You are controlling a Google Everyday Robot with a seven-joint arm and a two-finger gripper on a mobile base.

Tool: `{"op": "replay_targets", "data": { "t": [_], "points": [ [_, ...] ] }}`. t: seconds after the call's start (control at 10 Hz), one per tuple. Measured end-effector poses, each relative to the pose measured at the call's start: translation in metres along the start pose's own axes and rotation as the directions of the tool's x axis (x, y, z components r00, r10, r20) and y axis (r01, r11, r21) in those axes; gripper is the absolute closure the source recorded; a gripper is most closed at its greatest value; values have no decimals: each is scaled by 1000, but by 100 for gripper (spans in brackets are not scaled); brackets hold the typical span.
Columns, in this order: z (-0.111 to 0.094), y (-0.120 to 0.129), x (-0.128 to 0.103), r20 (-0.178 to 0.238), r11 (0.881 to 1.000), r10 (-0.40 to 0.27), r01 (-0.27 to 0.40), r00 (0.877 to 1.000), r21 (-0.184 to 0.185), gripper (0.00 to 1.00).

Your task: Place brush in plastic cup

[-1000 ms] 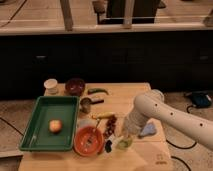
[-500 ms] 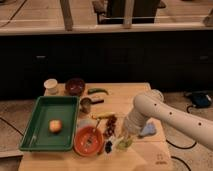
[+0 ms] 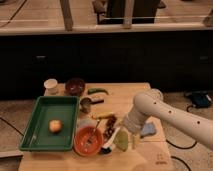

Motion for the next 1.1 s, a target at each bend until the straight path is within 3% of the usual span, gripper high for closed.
{"op": "replay_targets", "data": {
  "t": [1.1],
  "points": [
    [-5,-3,4,14,1000,-16,16,1000,27,20]
  ]
}}
